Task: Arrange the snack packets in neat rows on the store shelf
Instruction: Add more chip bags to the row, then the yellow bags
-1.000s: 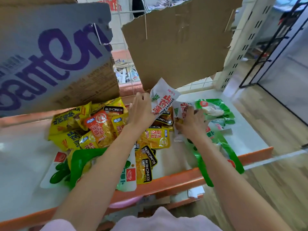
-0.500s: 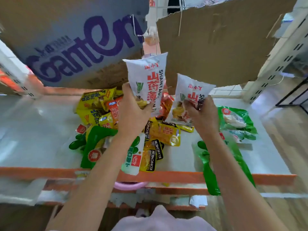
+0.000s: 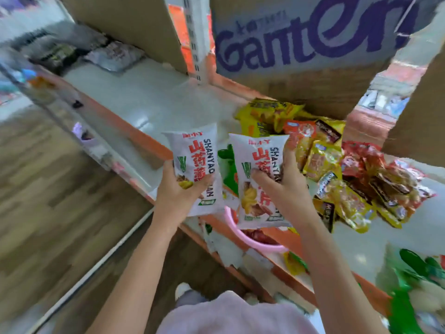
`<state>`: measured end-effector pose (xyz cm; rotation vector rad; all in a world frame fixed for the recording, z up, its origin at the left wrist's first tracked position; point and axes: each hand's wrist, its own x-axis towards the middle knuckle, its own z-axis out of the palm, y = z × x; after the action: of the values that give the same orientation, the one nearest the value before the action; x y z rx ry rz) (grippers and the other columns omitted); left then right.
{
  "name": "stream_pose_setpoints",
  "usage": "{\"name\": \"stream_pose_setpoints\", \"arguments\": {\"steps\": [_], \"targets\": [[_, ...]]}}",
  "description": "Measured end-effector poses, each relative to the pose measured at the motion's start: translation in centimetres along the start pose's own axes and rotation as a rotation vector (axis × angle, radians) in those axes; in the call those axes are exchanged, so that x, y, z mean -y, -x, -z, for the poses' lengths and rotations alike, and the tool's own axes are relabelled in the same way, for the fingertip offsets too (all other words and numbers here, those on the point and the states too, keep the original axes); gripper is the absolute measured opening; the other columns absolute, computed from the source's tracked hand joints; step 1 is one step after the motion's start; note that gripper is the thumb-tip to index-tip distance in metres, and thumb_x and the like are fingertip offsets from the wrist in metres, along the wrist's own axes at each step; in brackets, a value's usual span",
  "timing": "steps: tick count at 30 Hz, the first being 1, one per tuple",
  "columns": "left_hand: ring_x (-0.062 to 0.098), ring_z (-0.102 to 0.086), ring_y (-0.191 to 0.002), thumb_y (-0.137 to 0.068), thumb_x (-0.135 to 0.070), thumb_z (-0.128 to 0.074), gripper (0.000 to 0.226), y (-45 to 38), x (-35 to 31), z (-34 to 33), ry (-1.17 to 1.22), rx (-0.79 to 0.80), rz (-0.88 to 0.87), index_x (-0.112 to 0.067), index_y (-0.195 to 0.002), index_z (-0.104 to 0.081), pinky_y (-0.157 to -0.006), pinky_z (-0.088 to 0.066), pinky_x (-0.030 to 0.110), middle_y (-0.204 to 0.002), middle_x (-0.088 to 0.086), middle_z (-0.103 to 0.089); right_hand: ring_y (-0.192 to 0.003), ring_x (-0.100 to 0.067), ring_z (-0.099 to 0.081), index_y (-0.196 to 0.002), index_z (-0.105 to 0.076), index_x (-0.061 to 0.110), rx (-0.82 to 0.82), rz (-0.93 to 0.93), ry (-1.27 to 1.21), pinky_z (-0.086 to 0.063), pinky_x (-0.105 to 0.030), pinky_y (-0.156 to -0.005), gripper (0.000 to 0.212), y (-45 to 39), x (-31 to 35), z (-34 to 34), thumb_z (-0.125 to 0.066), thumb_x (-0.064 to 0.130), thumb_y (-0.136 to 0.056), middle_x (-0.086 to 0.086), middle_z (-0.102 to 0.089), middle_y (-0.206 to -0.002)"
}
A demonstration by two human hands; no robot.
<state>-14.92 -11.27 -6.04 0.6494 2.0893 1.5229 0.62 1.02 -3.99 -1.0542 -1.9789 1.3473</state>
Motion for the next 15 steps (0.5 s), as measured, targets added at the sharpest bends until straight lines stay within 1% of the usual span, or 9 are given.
{"name": "stream_pose_setpoints", "arguments": {"steps": [2, 4, 6, 8, 9, 11, 12, 13, 15], "targets": [[0.010, -0.067, -0.090, -0.059, -0.048, -0.083, 0.062, 0.0, 1.5, 3.0, 0.004, -0.056, 0.042, -0.027, -0.109, -0.053, -0.081, -0.055, 0.046, -0.102, -0.010, -0.069, -0.071, -0.015, -0.058, -0.107, -0.042, 0.020, 0.082, 0.017, 0.074, -0.039, -0.030, -0.060, 0.036, -0.6, 0.8, -3.1, -0.067, 0.028, -0.082, 0.006, -0.059, -0.082], [0.012, -0.067, -0.088, -0.064, -0.041, -0.083, 0.055, -0.2, 2.8, 5.9, 0.008, -0.113, 0.070, -0.025, -0.108, -0.053, -0.077, -0.056, 0.041, -0.102, -0.008, -0.069, -0.067, -0.011, -0.051, -0.105, -0.044, 0.018, 0.132, 0.012, 0.139, -0.032, -0.026, -0.055, 0.037, -1.0, 1.6, -6.4, -0.068, 0.033, -0.081, 0.006, -0.056, -0.079], [0.010, -0.067, -0.085, -0.068, -0.034, -0.081, 0.049, -0.6, 3.9, 9.0, 0.028, -0.163, 0.098, -0.025, -0.107, -0.052, -0.072, -0.056, 0.033, -0.102, -0.008, -0.068, -0.068, -0.008, -0.055, -0.104, -0.049, 0.018, 0.178, -0.003, 0.146, -0.038, -0.019, -0.054, 0.035, -1.5, 2.3, -9.9, -0.068, 0.035, -0.080, 0.008, -0.059, -0.081], [0.006, -0.068, -0.076, -0.069, -0.031, -0.079, 0.048, -1.1, 4.8, 12.2, 0.038, -0.188, 0.120, -0.024, -0.108, -0.052, -0.063, -0.054, 0.026, -0.099, -0.010, -0.068, -0.071, -0.005, -0.060, -0.103, -0.053, 0.020, 0.214, -0.018, 0.122, -0.047, -0.018, -0.059, 0.033, -1.7, 3.2, -13.6, -0.069, 0.037, -0.079, 0.010, -0.063, -0.083], [0.006, -0.067, -0.071, -0.069, -0.032, -0.079, 0.048, -1.3, 5.1, 13.7, 0.042, -0.201, 0.130, -0.024, -0.107, -0.052, -0.059, -0.053, 0.023, -0.097, -0.010, -0.068, -0.070, -0.002, -0.060, -0.101, -0.053, 0.022, 0.233, -0.022, 0.099, -0.048, -0.016, -0.058, 0.030, -1.7, 3.8, -15.3, -0.069, 0.036, -0.079, 0.012, -0.063, -0.082], [0.007, -0.066, -0.064, -0.069, -0.035, -0.079, 0.046, -1.8, 6.2, 17.0, 0.050, -0.224, 0.161, -0.024, -0.104, -0.052, -0.053, -0.050, 0.019, -0.093, -0.010, -0.068, -0.069, 0.005, -0.058, -0.099, -0.051, 0.026, 0.274, -0.044, 0.054, -0.043, -0.009, -0.052, 0.028, -1.9, 5.1, -18.8, -0.069, 0.034, -0.080, 0.016, -0.062, -0.081], [0.007, -0.066, -0.061, -0.069, -0.035, -0.079, 0.045, -2.1, 6.8, 18.4, 0.053, -0.233, 0.177, -0.024, -0.103, -0.051, -0.052, -0.050, 0.019, -0.092, -0.009, -0.068, -0.071, 0.006, -0.058, -0.101, -0.050, 0.026, 0.285, -0.054, 0.026, -0.042, -0.008, -0.053, 0.028, -1.9, 5.8, -20.4, -0.068, 0.034, -0.081, 0.016, -0.062, -0.083], [0.008, -0.065, -0.059, -0.070, -0.034, -0.079, 0.045, -2.4, 7.4, 19.9, 0.058, -0.239, 0.188, -0.024, -0.102, -0.050, -0.051, -0.049, 0.019, -0.092, -0.008, -0.067, -0.075, 0.005, -0.059, -0.104, -0.049, 0.026, 0.296, -0.059, -0.003, -0.045, -0.010, -0.059, 0.030, -2.0, 6.2, -22.0, -0.067, 0.034, -0.082, 0.016, -0.062, -0.087], [0.008, -0.065, -0.057, -0.070, -0.033, -0.079, 0.045, -3.0, 8.3, 22.7, 0.071, -0.248, 0.205, -0.027, -0.102, -0.048, -0.051, -0.049, 0.019, -0.091, -0.009, -0.068, -0.084, -0.001, -0.062, -0.111, -0.048, 0.025, 0.317, -0.068, -0.063, -0.051, -0.022, -0.073, 0.031, -2.3, 7.1, -25.2, -0.064, 0.031, -0.085, 0.013, -0.064, -0.096]]}}
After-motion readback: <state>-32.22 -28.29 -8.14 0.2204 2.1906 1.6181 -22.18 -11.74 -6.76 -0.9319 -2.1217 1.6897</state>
